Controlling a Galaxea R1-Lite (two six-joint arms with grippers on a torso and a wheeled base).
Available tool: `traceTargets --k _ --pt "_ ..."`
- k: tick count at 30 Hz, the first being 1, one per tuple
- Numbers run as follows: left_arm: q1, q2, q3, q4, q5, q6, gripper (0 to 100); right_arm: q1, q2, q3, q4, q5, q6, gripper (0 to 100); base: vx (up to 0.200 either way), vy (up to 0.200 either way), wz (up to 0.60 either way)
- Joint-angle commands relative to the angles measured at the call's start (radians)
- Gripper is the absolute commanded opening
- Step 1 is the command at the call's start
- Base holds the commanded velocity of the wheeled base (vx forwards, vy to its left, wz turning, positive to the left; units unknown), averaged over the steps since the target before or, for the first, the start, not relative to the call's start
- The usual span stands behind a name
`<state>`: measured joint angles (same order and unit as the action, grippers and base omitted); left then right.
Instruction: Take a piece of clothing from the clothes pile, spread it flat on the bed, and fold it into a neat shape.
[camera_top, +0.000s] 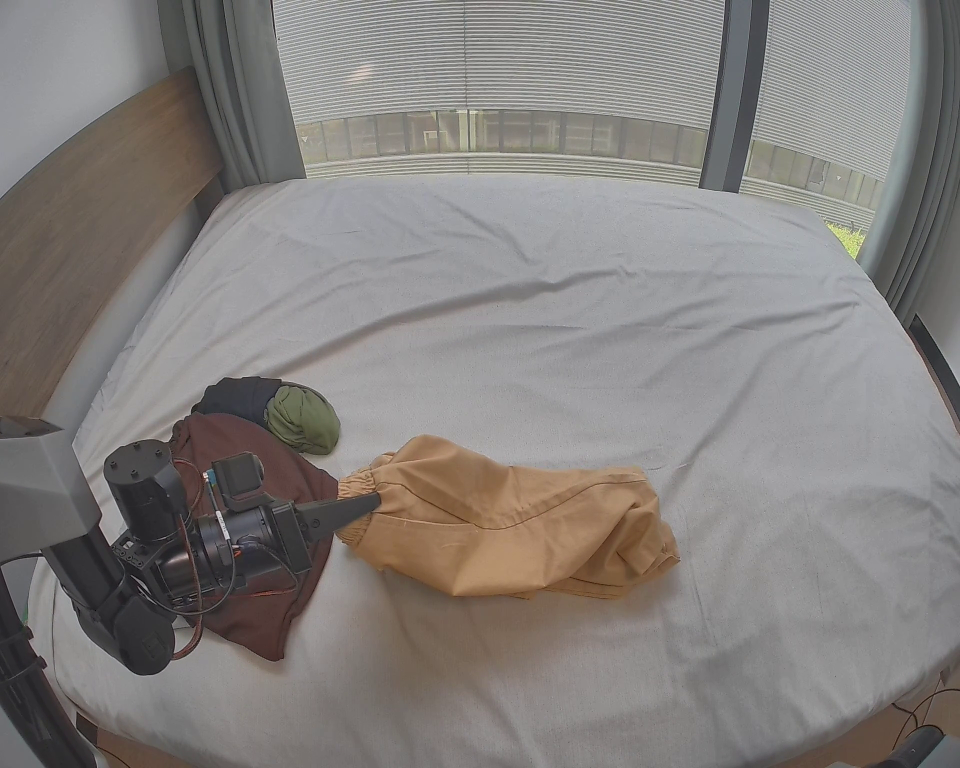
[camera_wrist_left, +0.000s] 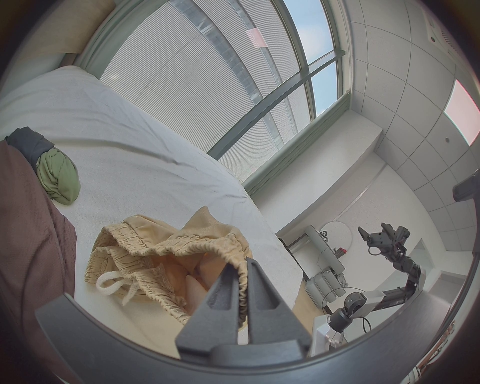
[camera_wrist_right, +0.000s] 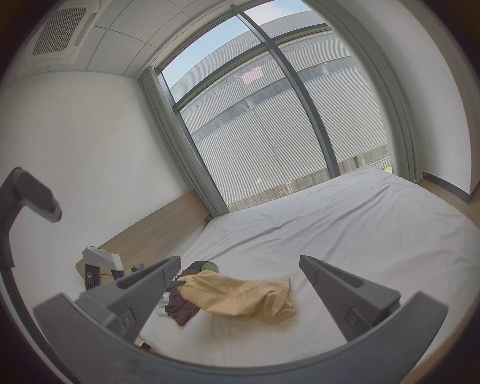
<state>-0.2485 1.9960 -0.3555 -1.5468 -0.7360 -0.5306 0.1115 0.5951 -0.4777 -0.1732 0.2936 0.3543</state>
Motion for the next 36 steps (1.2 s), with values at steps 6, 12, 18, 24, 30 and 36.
traceTargets --k 6,12,18,24,30,36 --pt "0.002 -0.005 0.003 0.001 0.0 -0.002 0 0.062 0.387 -0.065 -0.233 0.013 0.0 100 0.0 0.0 0.0" --pt "0.002 -0.005 -0.002 -0.001 0.0 -0.002 0 0.076 0.586 -0.098 -0.342 0.016 0.003 100 0.0 0.0 0.0" --pt "0.005 -0.009 0.003 0.001 0.0 -0.008 0 0.082 0.77 -0.038 -0.48 0.039 0.011 100 0.0 0.0 0.0" --pt "0.021 0.001 0.009 0.001 0.0 -0.003 0 0.073 0.867 -0.002 -0.549 0.094 0.078 100 0.0 0.0 0.0" --pt "0.025 -0.006 0.015 0.001 0.004 -0.006 0 0.074 0.98 0.031 -0.609 0.127 0.134 100 0.0 0.0 0.0" --pt "0.028 -0.031 0.018 0.004 0.009 -0.005 0 0.085 1.112 0.06 -0.727 0.125 0.137 100 0.0 0.0 0.0"
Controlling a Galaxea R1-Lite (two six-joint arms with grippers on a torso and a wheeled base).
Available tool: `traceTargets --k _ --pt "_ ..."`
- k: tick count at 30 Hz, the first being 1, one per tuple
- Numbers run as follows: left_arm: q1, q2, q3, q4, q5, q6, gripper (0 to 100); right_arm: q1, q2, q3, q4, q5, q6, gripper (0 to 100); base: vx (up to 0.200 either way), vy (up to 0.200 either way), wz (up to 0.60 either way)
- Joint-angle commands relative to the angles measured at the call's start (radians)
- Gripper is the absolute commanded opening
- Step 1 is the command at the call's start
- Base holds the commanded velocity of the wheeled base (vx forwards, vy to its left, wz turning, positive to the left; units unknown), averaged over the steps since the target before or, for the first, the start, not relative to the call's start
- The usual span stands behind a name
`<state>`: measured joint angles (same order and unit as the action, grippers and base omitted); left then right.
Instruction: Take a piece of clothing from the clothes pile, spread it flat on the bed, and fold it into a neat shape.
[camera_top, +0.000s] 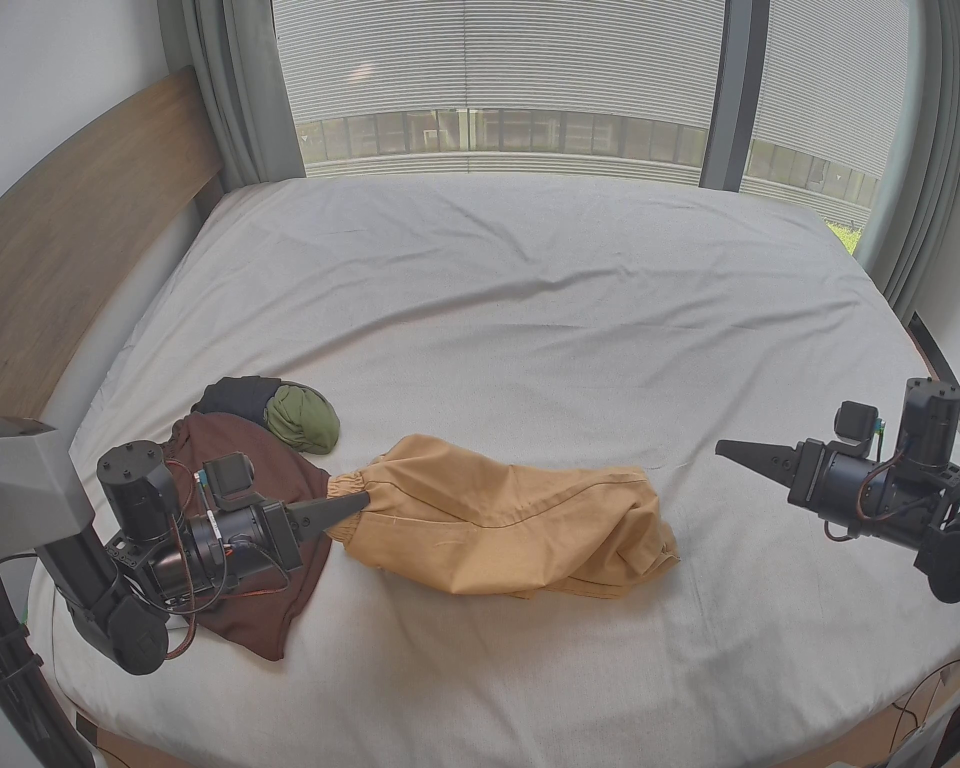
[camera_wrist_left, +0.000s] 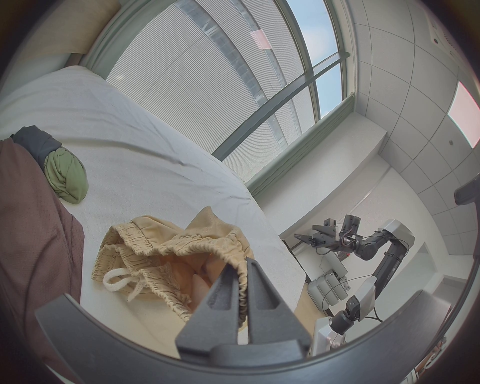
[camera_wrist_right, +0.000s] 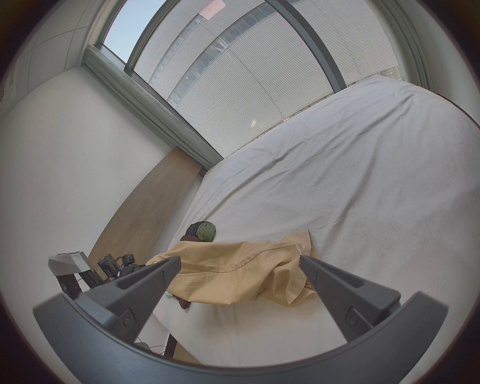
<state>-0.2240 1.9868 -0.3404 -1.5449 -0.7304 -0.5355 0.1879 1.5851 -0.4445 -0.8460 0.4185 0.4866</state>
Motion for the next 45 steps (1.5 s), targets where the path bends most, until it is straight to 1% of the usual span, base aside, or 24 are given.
traceTargets --k 1,5,9,12,13,16,20,25,26,27,28,31,38,40,42,45 --pt "0.003 -0.028 0.003 0.003 0.003 0.0 0 0.01 0.136 0.03 -0.07 -0.001 0.007 100 0.0 0.0 0.0" --pt "-0.003 -0.056 0.018 0.005 0.002 0.0 0 0.03 0.202 0.038 -0.124 -0.004 0.044 100 0.0 0.0 0.0" --pt "-0.006 -0.054 0.023 0.005 0.002 0.0 0 0.025 0.288 0.024 -0.182 -0.001 0.086 100 0.0 0.0 0.0" --pt "-0.003 -0.054 0.024 0.005 0.002 0.0 0 0.022 0.362 0.024 -0.242 -0.004 0.093 100 0.0 0.0 0.0" --pt "-0.003 -0.054 0.024 0.005 0.002 0.0 0 0.022 0.362 0.024 -0.242 -0.004 0.093 100 0.0 0.0 0.0" --pt "-0.001 -0.052 0.023 0.005 0.002 0.0 0 0.021 0.455 0.032 -0.34 -0.007 0.096 100 0.0 0.0 0.0" --pt "-0.001 -0.048 0.024 0.005 0.002 0.0 0 0.022 0.52 0.027 -0.384 -0.007 0.119 100 0.0 0.0 0.0" --pt "-0.005 -0.046 0.026 0.005 0.002 0.0 0 0.022 0.595 0.02 -0.461 -0.004 0.185 100 0.0 0.0 0.0" --pt "-0.005 -0.046 0.026 0.005 0.002 0.002 0 0.022 0.596 0.02 -0.464 -0.004 0.187 100 0.0 0.0 0.0" --pt "-0.006 -0.046 0.027 0.005 0.002 0.002 0 0.024 0.622 0.018 -0.502 -0.004 0.222 100 0.0 0.0 0.0" --pt "-0.005 -0.046 0.027 0.005 0.002 0.002 0 0.025 0.639 0.018 -0.522 -0.006 0.237 100 0.0 0.0 0.0" --pt "-0.005 -0.046 0.027 0.005 0.002 0.002 0 0.027 0.69 0.012 -0.558 -0.007 0.253 100 0.0 0.0 0.0" --pt "-0.003 -0.051 0.026 0.003 0.002 0.002 0 0.038 0.757 -0.013 -0.584 -0.004 0.26 100 0.0 0.0 0.0" --pt "-0.003 -0.049 0.026 0.003 0.002 0.002 0 0.048 0.771 -0.019 -0.601 -0.003 0.279 100 0.0 0.0 0.0" --pt "-0.001 -0.049 0.027 0.003 0.002 0.002 0 0.059 0.782 -0.019 -0.653 -0.001 0.314 100 0.0 0.0 0.0" --pt "-0.005 -0.049 0.027 0.003 0.002 0.002 0 0.073 0.786 -0.019 -0.702 0.0 0.34 100 0.0 0.0 0.0"
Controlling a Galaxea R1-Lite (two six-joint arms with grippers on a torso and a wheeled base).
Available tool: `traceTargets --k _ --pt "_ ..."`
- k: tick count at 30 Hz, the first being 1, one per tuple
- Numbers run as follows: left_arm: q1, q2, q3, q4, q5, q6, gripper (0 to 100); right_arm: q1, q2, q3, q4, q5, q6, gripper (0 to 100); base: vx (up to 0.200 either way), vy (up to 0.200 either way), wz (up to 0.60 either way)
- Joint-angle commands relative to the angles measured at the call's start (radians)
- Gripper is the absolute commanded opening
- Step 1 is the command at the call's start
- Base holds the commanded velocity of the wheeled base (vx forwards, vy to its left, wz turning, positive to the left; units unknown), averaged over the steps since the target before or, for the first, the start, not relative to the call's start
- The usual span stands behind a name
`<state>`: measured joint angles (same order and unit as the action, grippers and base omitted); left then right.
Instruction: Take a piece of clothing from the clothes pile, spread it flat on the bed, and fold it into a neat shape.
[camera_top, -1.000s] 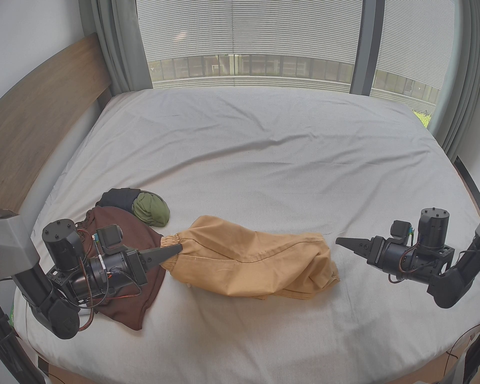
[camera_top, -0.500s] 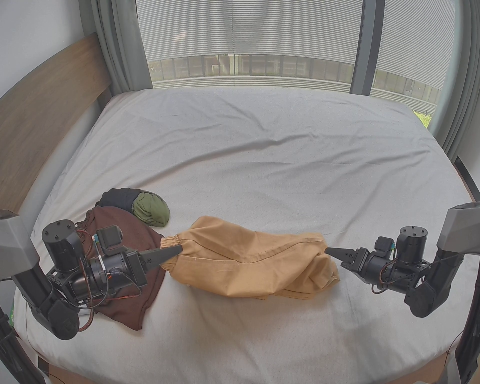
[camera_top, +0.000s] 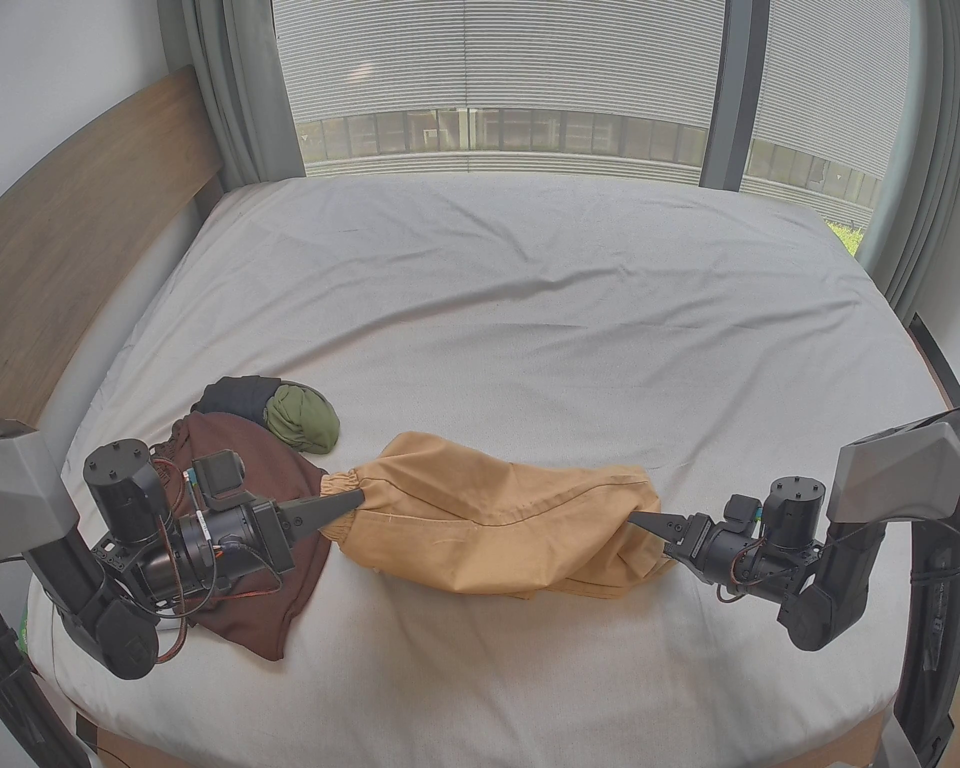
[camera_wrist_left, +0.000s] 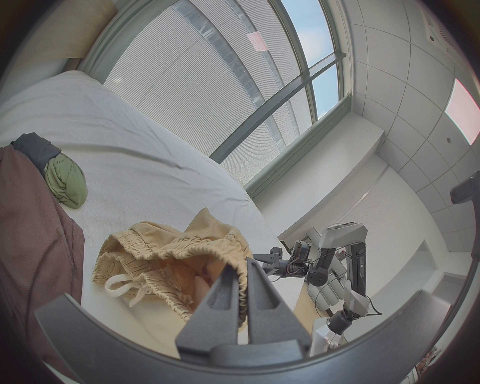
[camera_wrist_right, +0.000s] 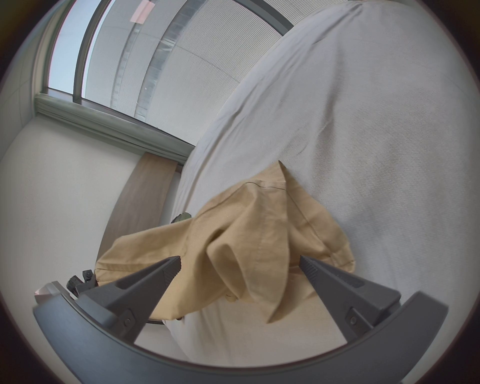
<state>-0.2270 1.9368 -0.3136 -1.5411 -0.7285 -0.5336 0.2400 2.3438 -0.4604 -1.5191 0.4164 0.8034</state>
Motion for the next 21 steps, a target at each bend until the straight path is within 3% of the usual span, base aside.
traceTargets --k 1,21 --pt "-0.002 0.001 0.001 -0.001 0.0 0.0 0 0.024 0.028 -0.003 -0.027 0.002 0.028 100 0.0 0.0 0.0" --pt "0.0 0.004 0.008 -0.001 0.0 0.0 0 0.022 -0.164 0.02 -0.026 0.039 0.119 100 0.0 0.0 0.0"
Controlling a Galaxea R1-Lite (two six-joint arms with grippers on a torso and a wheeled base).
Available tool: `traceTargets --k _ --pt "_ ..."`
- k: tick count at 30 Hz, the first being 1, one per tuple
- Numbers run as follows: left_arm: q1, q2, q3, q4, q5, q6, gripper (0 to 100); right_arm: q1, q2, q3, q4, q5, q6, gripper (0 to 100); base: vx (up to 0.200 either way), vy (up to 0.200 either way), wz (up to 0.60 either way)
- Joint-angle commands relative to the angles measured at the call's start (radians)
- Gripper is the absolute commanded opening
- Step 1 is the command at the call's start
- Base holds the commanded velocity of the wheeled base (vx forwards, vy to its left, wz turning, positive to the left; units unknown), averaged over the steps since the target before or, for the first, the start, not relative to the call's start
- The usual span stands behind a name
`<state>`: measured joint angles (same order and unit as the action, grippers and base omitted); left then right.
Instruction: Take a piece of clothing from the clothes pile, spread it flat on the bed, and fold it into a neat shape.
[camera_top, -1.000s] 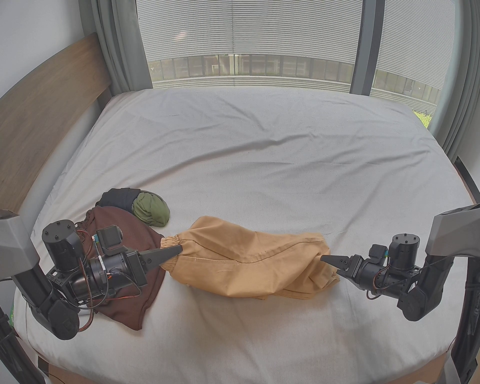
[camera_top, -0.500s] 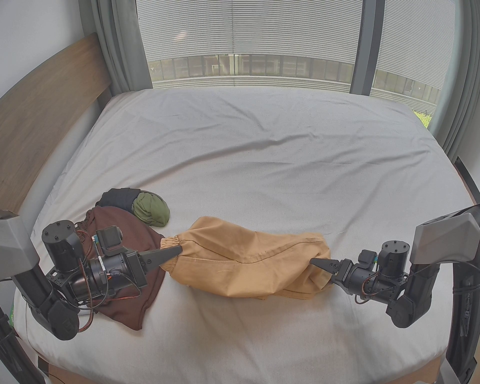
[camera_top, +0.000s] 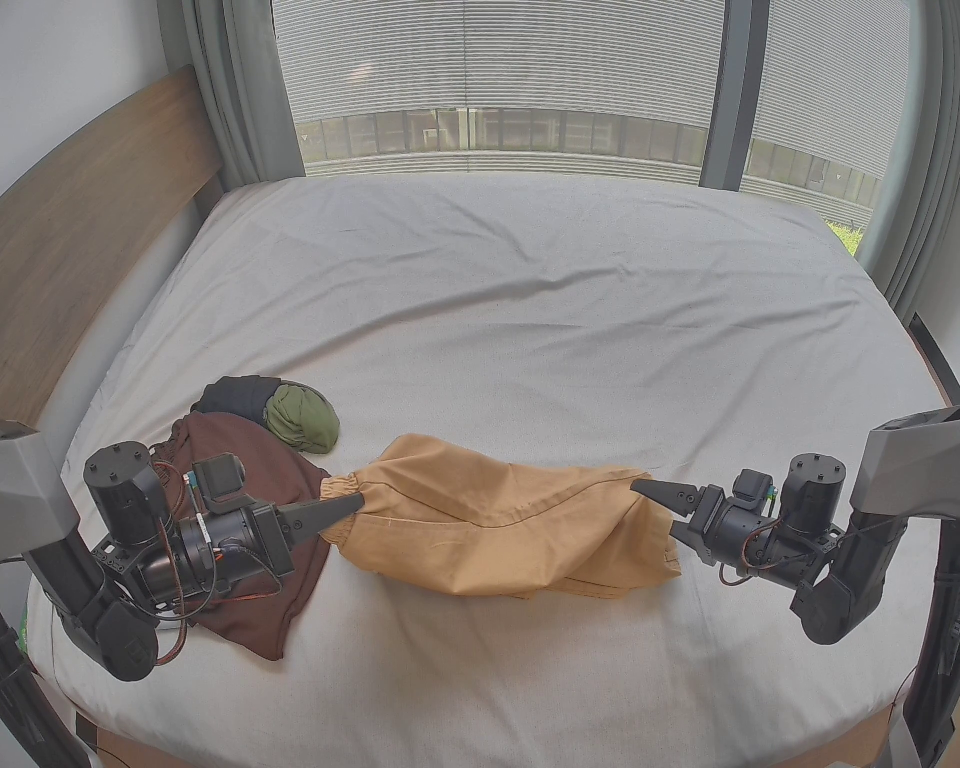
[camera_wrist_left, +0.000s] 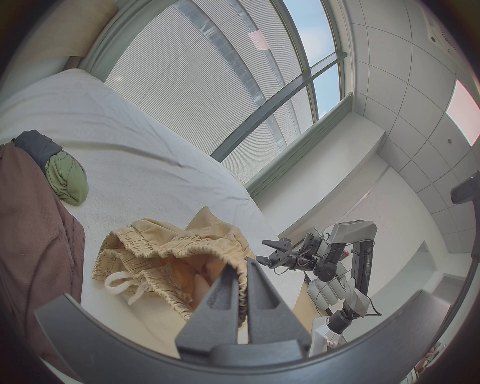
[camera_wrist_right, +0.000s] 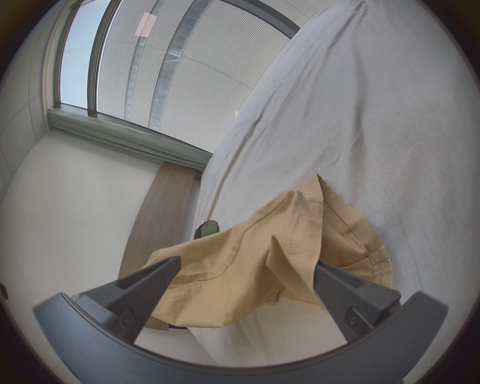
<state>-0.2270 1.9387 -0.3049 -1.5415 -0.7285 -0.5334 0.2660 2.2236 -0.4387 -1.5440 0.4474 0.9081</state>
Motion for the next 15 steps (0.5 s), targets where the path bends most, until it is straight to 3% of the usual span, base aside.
traceTargets --k 1,6,7,15 --pt "0.0 0.002 0.0 0.0 0.0 0.0 0 -0.004 -0.039 -0.003 -0.001 0.008 0.014 100 0.0 0.0 0.0" --pt "0.0 0.002 0.0 0.0 -0.002 0.0 0 -0.004 0.019 -0.023 -0.002 0.005 0.012 100 0.0 0.0 0.0" --pt "-0.002 0.0 0.001 0.0 -0.002 0.0 0 -0.004 0.03 -0.028 -0.002 0.004 0.012 0 0.0 0.0 0.0" --pt "0.002 0.002 0.003 -0.002 -0.003 0.0 0 -0.005 0.073 -0.034 -0.002 0.002 0.006 0 0.0 0.0 0.0"
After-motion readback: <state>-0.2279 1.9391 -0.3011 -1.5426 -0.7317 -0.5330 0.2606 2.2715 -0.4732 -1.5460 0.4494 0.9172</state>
